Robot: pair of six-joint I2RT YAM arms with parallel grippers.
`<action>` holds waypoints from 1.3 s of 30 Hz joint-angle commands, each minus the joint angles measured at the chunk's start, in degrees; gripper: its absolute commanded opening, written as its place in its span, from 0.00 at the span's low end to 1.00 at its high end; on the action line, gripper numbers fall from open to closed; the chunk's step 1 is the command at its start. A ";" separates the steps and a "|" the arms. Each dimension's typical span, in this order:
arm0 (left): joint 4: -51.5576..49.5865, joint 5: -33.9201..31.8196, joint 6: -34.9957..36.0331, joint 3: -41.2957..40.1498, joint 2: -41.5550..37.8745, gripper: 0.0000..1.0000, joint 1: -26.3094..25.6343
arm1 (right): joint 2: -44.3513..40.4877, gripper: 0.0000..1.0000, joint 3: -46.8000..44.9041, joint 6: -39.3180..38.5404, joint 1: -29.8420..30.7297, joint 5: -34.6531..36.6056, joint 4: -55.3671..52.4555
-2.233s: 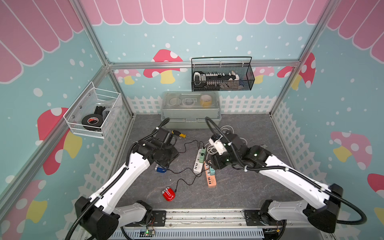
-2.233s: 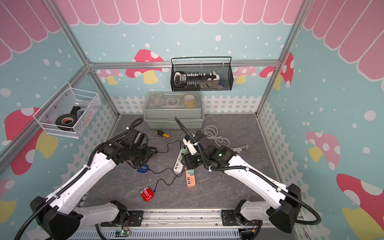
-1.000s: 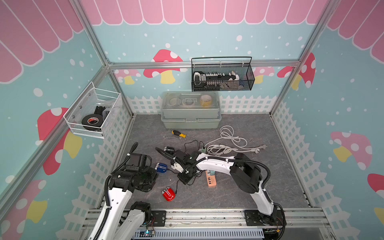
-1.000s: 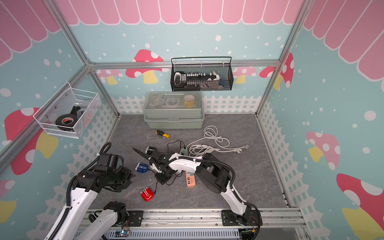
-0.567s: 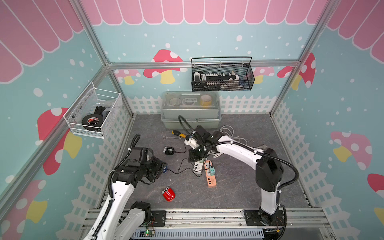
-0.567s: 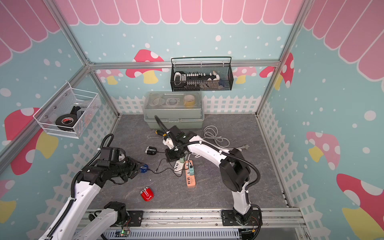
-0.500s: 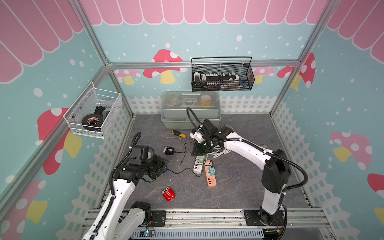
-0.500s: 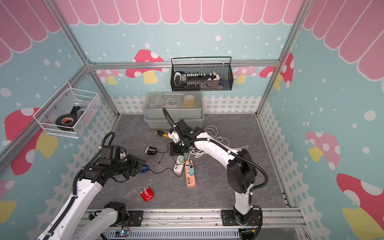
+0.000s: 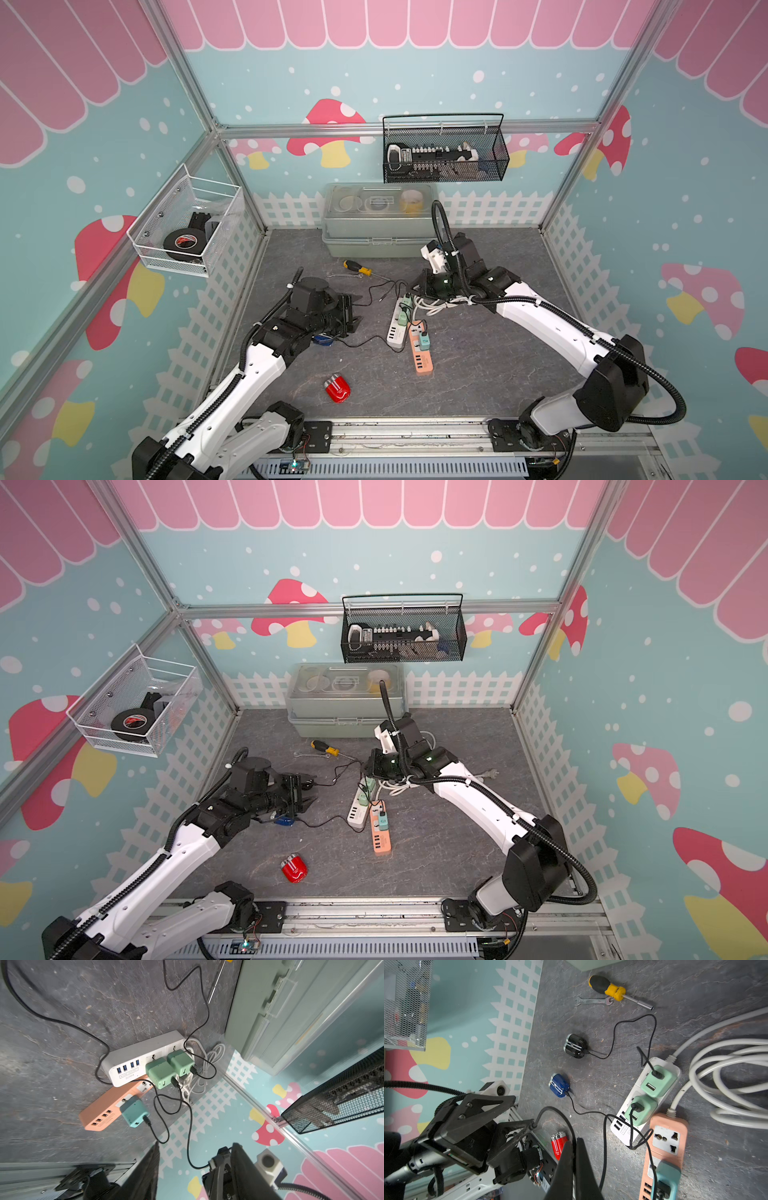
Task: Charge the electric shaver
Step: Pick up the charging cable from the center of the board.
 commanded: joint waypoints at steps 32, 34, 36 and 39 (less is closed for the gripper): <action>18.27 -14.82 -28.38 1.38 10.55 0.38 -8.31 | -0.24 0.00 -2.15 2.67 0.30 1.73 9.51; 18.60 -14.77 -28.70 1.63 10.84 0.39 -8.35 | -0.05 0.00 -2.24 2.65 0.28 1.51 9.54; 19.15 -14.63 -28.67 1.99 11.35 0.38 -8.40 | 0.05 0.00 -2.41 2.74 0.28 1.36 9.75; 19.83 -13.95 -28.79 2.34 12.12 0.38 -8.36 | 0.53 0.00 -2.33 2.65 0.35 1.34 9.83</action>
